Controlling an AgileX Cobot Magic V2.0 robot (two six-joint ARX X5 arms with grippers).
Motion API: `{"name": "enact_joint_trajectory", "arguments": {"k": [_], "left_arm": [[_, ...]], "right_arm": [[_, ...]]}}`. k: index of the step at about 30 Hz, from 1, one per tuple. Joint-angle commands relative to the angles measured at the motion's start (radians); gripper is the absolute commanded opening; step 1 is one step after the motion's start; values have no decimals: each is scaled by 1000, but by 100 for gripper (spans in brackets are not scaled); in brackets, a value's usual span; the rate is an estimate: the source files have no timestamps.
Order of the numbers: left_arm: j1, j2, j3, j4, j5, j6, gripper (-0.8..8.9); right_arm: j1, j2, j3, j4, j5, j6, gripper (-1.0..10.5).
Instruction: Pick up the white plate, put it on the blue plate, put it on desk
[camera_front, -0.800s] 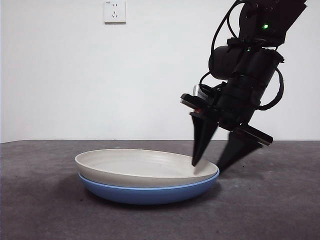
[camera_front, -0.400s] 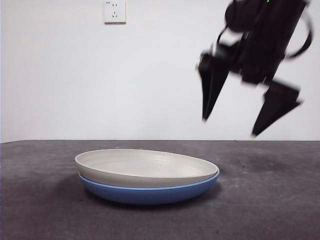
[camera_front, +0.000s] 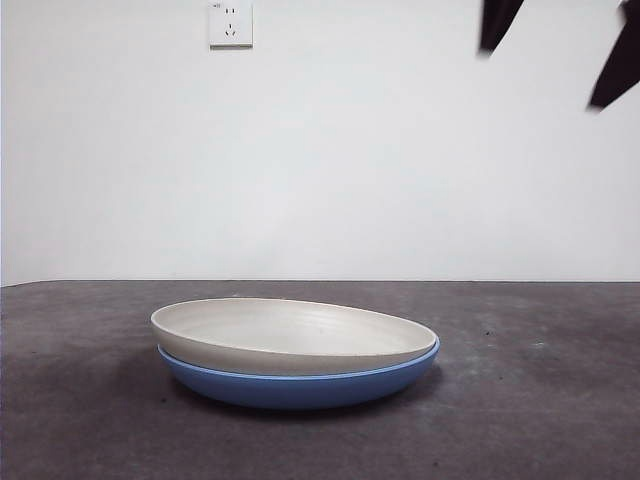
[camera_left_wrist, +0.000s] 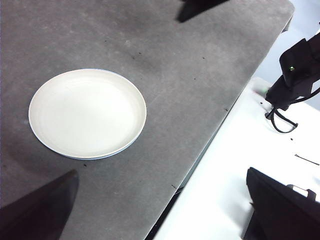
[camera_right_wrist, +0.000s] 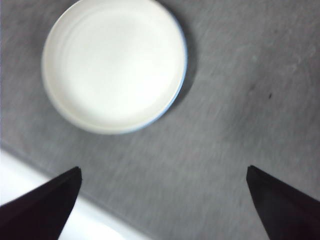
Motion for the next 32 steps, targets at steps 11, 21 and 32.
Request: {"name": "enact_joint_trajectory", "arguments": {"k": [11,21,32], "left_arm": [[-7,6,10,10,-3,-109,626],[-7,6,10,7,-3,-124,586],[-7,5,10,11,-3,-124,30]], "right_arm": [[123,-303,18,-162,35,1,604],[124,-483,18,-174,89,49,527],[124,-502,18,-172,84,60,31]]}}
